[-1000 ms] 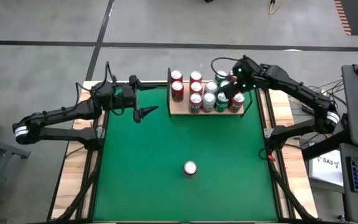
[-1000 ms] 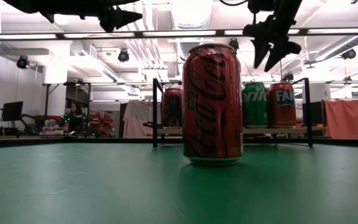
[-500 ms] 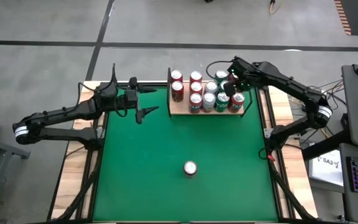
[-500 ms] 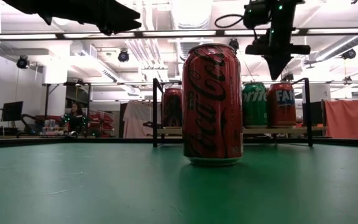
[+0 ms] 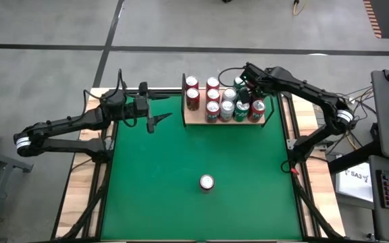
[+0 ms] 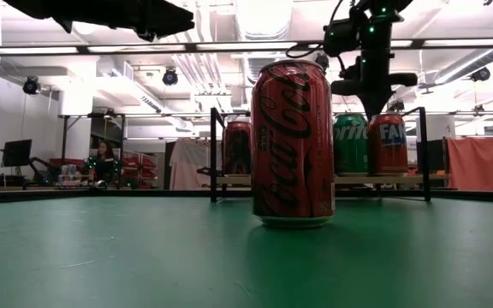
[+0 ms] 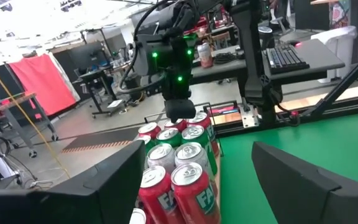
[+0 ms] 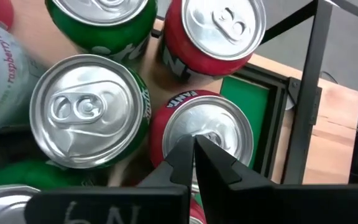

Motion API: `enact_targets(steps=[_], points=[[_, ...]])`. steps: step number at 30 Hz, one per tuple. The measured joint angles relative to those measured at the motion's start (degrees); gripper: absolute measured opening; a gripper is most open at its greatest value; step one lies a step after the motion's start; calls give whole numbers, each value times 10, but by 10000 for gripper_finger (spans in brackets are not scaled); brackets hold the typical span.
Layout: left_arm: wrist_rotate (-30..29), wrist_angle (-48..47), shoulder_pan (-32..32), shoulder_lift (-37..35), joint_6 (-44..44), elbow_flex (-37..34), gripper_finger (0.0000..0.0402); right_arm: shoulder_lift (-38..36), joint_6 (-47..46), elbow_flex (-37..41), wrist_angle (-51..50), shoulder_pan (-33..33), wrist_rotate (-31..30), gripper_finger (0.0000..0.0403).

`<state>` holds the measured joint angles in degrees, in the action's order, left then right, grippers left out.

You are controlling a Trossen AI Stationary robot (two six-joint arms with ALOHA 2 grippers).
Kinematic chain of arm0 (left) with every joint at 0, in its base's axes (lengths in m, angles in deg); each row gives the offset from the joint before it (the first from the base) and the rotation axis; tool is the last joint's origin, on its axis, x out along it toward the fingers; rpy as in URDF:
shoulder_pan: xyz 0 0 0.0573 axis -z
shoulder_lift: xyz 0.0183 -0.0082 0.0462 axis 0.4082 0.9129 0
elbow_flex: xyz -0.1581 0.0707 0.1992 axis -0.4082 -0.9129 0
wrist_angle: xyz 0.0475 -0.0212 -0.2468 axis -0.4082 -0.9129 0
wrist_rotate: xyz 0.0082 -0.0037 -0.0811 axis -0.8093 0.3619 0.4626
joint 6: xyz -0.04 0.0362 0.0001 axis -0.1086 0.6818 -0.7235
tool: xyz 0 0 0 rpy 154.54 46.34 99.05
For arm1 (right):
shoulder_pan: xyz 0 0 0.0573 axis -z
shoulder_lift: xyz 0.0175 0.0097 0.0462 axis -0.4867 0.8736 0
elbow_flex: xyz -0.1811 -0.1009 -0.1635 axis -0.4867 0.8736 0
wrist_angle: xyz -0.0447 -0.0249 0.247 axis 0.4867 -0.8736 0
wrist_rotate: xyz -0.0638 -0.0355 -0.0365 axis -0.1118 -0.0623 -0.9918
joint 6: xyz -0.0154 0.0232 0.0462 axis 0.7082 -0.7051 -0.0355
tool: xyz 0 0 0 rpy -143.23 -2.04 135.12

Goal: Place canned beverage on shelf
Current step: Adjust the red soda cans on the shelf

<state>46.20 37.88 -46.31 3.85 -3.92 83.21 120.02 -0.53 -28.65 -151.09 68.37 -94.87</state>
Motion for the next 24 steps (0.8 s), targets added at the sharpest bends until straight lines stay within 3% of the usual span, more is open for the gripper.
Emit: enact_targets(steps=[24], points=[[2,4,0,4,-43,0,278,5,-8,-14,7,-20,-27,9]])
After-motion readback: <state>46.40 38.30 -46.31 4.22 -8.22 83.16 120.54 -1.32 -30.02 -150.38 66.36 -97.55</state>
